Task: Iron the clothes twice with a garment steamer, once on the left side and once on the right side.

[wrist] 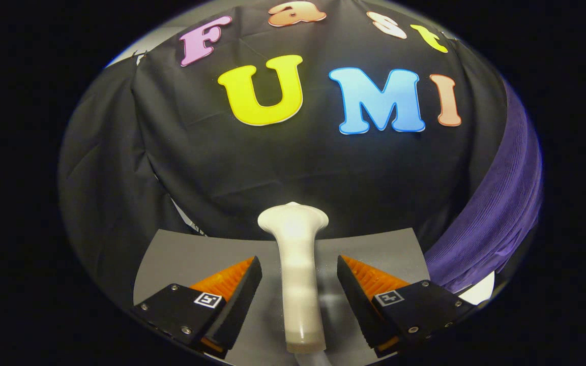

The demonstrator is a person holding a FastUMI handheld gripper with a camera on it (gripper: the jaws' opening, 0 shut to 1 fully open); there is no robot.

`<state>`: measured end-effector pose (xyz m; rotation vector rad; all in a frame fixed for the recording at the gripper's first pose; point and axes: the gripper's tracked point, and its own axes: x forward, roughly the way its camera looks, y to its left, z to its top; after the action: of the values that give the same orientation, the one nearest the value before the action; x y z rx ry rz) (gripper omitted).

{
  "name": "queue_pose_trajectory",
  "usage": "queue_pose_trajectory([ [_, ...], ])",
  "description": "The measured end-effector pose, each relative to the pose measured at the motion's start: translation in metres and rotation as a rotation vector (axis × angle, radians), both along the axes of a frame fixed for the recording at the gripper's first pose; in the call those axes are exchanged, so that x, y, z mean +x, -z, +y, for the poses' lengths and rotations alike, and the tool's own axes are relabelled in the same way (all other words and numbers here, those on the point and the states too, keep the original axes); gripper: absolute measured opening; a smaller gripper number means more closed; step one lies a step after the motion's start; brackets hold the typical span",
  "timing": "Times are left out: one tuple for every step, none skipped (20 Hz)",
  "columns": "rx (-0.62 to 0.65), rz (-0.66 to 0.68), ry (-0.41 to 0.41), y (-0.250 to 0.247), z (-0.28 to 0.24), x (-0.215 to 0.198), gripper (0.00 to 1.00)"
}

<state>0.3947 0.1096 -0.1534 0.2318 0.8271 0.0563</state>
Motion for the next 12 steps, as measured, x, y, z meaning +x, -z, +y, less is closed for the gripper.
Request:
queue_pose_trajectory([
  [0.009, 0.018, 0.012, 0.005, -0.001, 0.002, 0.92],
  [0.023, 0.039, 0.023, 0.008, -0.001, 0.002, 0.91],
  [0.036, 0.060, 0.033, 0.011, -0.001, 0.003, 0.89],
  [0.054, 0.071, 0.045, 0.015, 0.000, 0.002, 0.86],
  [0.080, 0.080, 0.055, 0.018, 0.004, 0.003, 0.84],
  [0.102, 0.095, 0.055, 0.024, 0.009, 0.000, 0.81],
  [0.101, 0.122, 0.046, 0.032, 0.013, -0.004, 0.78],
  [0.082, 0.159, 0.039, 0.042, 0.014, -0.006, 0.73],
  [0.062, 0.112, 0.047, 0.042, 0.013, 0.003, 0.70],
  [0.058, 0.136, 0.056, 0.042, 0.013, -0.007, 0.64],
  [0.043, 0.118, 0.091, 0.042, 0.009, -0.006, 0.60],
  [0.038, 0.119, 0.101, 0.040, 0.009, -0.006, 0.56],
])
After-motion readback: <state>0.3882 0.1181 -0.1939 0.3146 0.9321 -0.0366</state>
